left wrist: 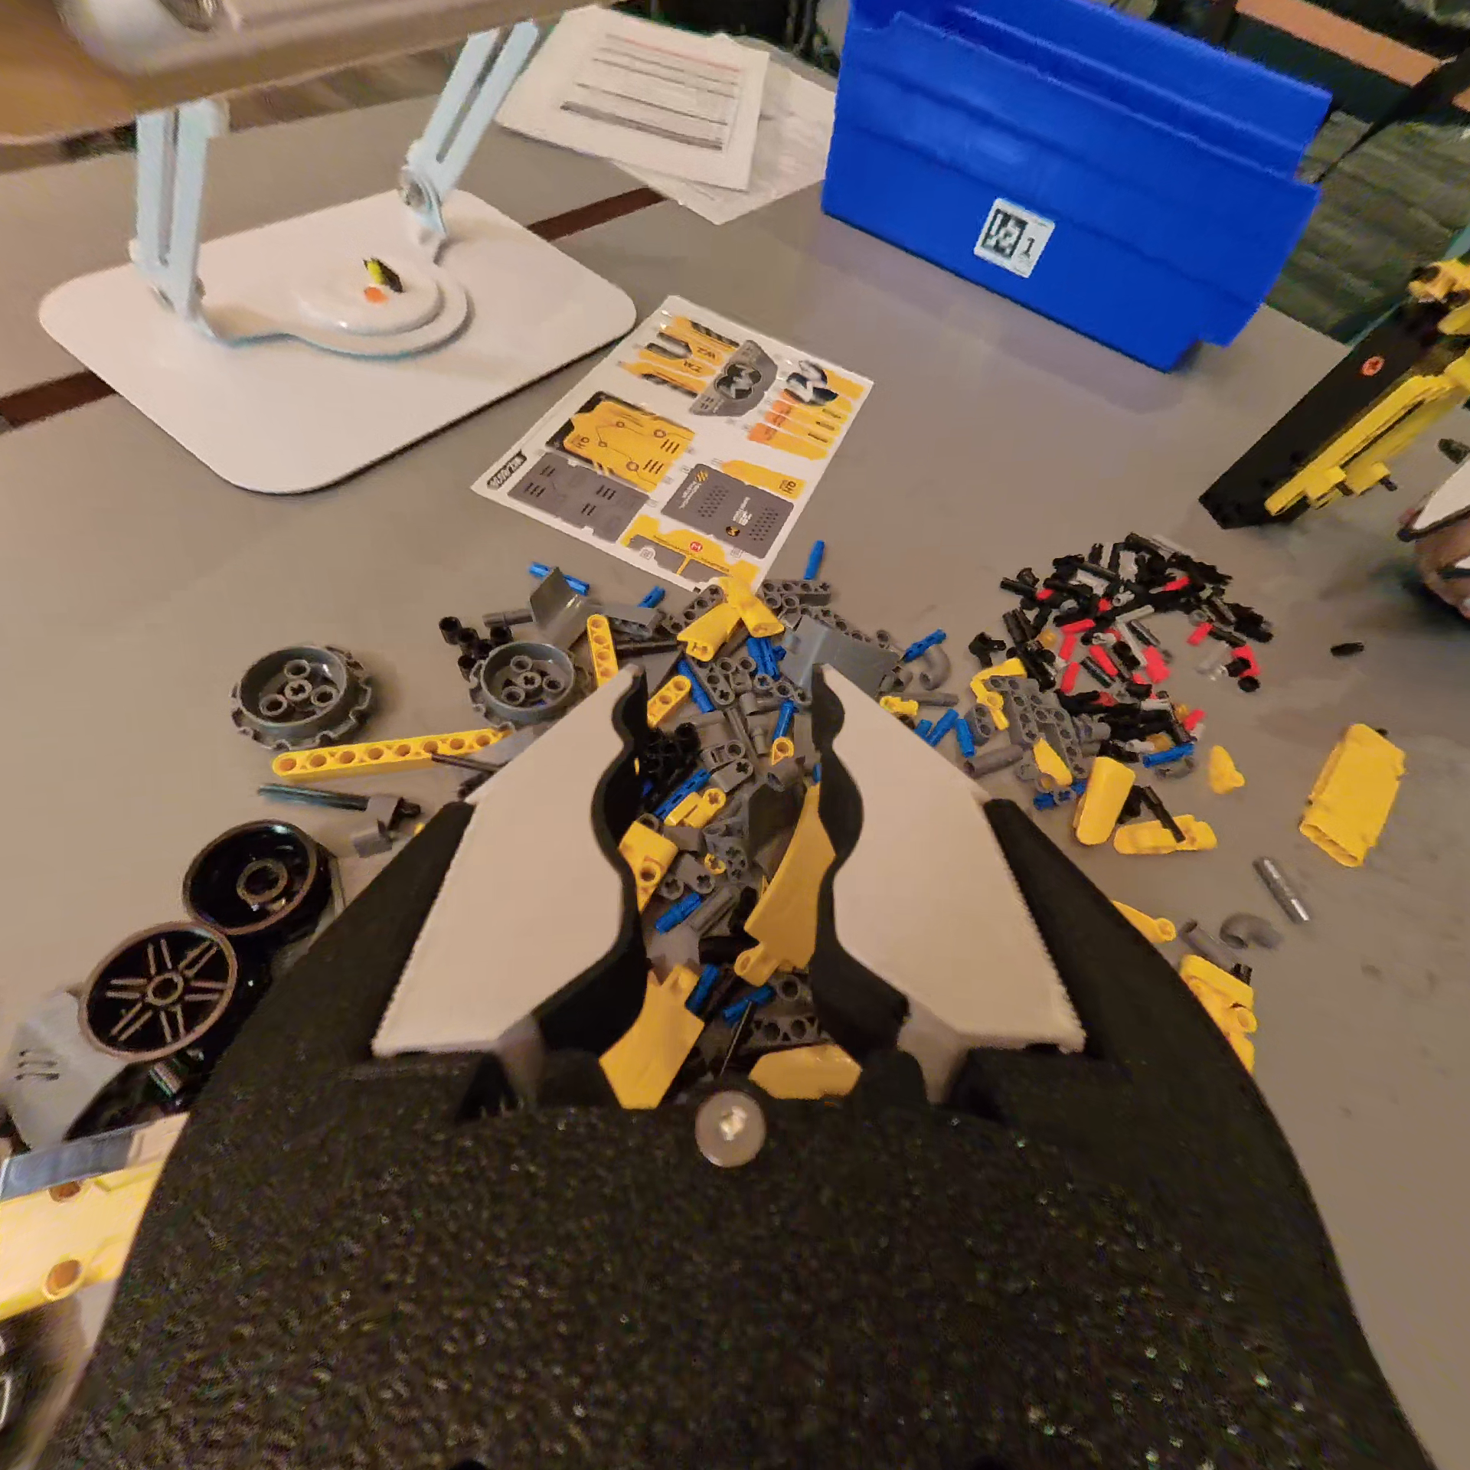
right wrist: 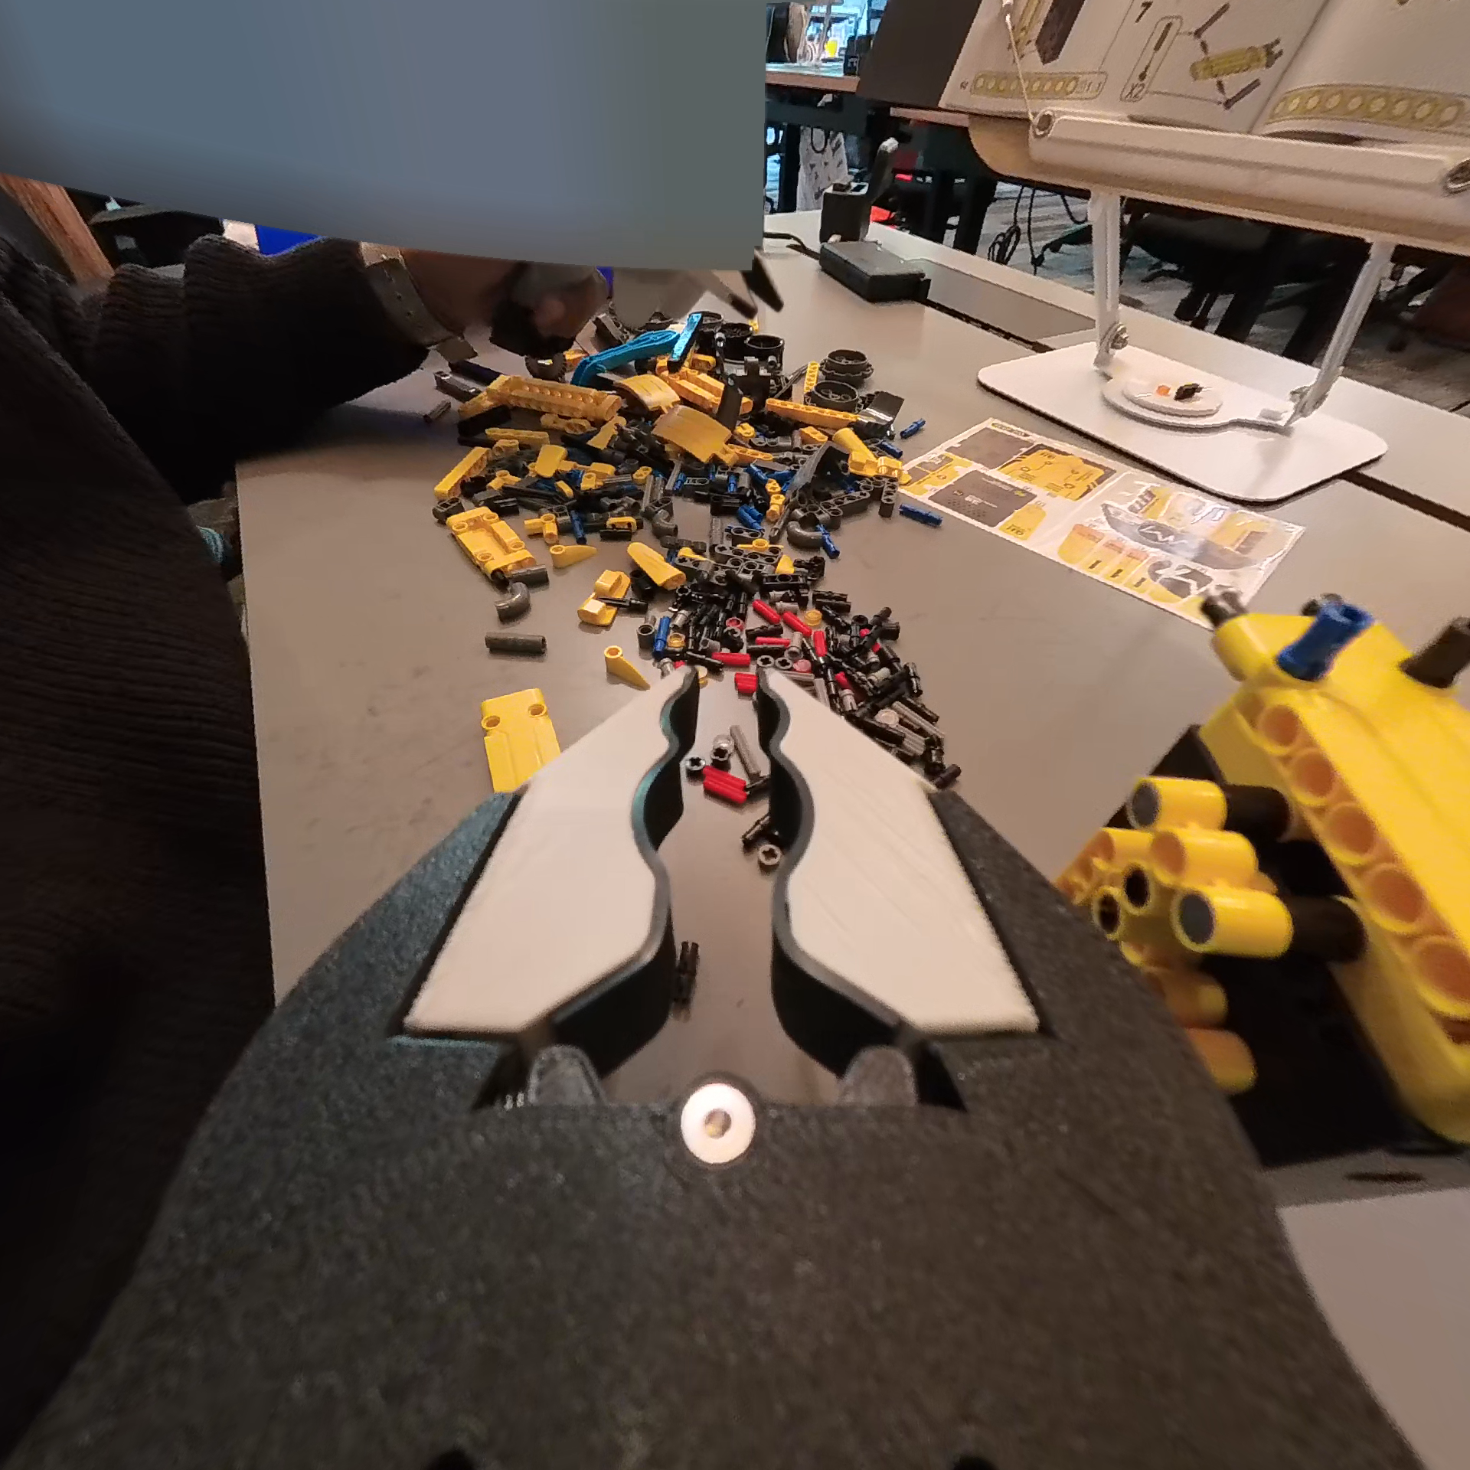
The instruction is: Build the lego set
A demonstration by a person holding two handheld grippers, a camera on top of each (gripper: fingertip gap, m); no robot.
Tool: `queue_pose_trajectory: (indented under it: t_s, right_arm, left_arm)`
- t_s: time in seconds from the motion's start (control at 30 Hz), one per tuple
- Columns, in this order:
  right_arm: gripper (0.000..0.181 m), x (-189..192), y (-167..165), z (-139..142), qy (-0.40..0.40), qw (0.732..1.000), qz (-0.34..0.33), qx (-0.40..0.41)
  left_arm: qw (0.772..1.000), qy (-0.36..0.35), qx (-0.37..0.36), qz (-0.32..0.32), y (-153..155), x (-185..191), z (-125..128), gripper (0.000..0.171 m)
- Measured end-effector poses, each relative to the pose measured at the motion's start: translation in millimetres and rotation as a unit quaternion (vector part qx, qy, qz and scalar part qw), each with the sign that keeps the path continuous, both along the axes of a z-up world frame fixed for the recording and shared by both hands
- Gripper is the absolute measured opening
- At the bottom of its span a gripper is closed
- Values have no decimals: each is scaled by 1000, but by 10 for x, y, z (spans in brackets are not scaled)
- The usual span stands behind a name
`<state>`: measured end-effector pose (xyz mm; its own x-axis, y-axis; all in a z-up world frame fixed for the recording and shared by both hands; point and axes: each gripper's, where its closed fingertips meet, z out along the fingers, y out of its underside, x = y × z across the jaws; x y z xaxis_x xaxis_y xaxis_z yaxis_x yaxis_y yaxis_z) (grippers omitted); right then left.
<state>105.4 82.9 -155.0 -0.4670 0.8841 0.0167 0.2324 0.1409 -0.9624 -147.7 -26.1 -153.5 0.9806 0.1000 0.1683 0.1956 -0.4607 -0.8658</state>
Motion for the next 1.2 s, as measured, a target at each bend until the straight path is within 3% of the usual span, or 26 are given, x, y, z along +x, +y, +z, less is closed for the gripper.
queue_pose_trajectory:
  t_s: [0.2, 0.4, 0.63, 0.7, 0.73, 0.8, 0.83, 0.97, 1.2]
  right_arm:
    - [14, -11, 7, -17, -3, 1000, -5, 7]
    - [14, -1, 9, 7, 0, 1000, 0, -5]
    - [14, -5, 12, 5, -3, 1000, 2, -11]
    - [14, -4, 5, 0, -2, 1000, 1, -5]
    - [14, -6, 2, -7, -3, 1000, 1, -3]
    - [14, -9, -3, -16, -6, 1000, 2, -1]
    - [14, -8, -3, -16, -6, 1000, 2, -1]
    - [14, -7, 7, -1, -5, 1000, 3, -10]
    - [14, -7, -10, -19, -6, 1000, 4, 1]
  left_arm:
    - [998, -7, -49, 31, -113, -82, -204, 42]
    - [997, 9, -61, -52, -142, 160, -221, 42]
    - [994, 9, -91, -68, -85, 240, -424, 41]
    - [991, 4, -104, -81, -94, 289, -473, 37]
    - [991, 6, -107, -84, -100, 305, -477, 25]
    - [990, 16, -107, -95, -116, 332, -464, 4]
    - [989, 19, -106, -98, -124, 338, -450, 2]
    - [992, 5, -81, -94, -159, 288, -323, 1]
    - [999, 27, -35, -3, -365, -157, -39, 1]
